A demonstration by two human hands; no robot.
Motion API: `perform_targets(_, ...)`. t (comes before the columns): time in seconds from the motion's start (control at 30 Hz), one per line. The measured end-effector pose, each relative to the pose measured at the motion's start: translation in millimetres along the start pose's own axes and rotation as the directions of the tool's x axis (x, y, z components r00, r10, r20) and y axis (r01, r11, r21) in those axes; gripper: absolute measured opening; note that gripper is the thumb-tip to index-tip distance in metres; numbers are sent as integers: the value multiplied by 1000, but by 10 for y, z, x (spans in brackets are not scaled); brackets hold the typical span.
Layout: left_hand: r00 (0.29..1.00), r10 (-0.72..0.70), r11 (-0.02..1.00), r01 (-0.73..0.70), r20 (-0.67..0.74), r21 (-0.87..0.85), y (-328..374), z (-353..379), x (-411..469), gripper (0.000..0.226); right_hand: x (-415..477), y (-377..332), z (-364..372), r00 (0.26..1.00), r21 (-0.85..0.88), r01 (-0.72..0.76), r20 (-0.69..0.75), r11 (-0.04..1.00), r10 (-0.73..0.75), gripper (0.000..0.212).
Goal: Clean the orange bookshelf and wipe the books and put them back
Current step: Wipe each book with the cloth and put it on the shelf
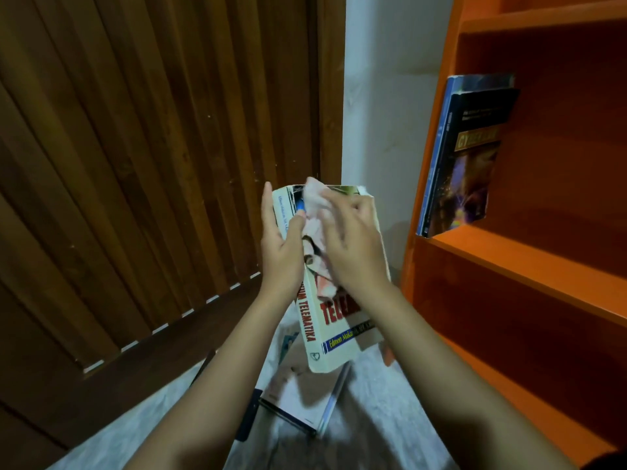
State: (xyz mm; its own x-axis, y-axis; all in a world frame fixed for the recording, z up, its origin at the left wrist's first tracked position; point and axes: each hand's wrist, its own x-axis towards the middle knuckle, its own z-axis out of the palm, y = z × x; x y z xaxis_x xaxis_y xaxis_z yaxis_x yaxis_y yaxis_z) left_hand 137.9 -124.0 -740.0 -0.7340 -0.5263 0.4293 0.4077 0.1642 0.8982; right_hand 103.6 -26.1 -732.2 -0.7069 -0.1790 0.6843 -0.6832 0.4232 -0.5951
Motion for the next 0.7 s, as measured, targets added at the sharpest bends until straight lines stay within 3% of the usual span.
perform_targets(0.07,1000,-1,999,0,-16,-38,-3,6,-3,55,116,-4,72,991,-82,128,-17,988,-130,29)
perform_targets(0.1,999,-27,994,23,-33,-107,-2,-14,0,54,178,78,64,995,-92,83,-38,992,-87,29)
perform_targets(0.2,993,-83,968,60,-86,-246,36,-75,11,54,311,430,4,967,-7,-240,-86,971,239,32)
perform_targets(0.27,991,-80,967,49,-112,-251,52,-60,39,54,222,479,60,947,28,-312,-70,950,313,33)
perform_targets(0.37,985,-57,969,16,-163,-245,52,-52,108,54,-104,234,147,997,125,-6,-70,992,15,32)
perform_targets(0.43,982,-36,973,-8,-183,-233,34,-99,155,54,-276,288,175,973,75,232,-21,970,-231,32)
perform_targets(0.47,982,-41,970,-6,-185,-242,36,-126,162,53,-292,392,185,974,73,228,-15,971,-227,33)
perform_targets(0.53,981,-53,966,4,-184,-258,30,-174,173,53,-248,565,203,992,159,-118,-21,980,123,34)
perform_targets(0.57,980,-54,966,2,-194,-257,36,-185,168,53,-252,630,218,956,189,-288,2,939,292,33)
perform_targets(0.6,976,-50,968,-4,-210,-251,47,-192,164,53,-287,632,226,932,204,-357,9,912,363,33)
perform_targets(0.63,972,-41,969,-18,-232,-245,58,-194,163,52,-340,587,222,937,219,-339,-2,915,348,31)
perform_targets(0.7,962,-17,969,-52,-274,-243,90,-193,184,50,-467,403,209,983,299,-162,-38,941,181,29)
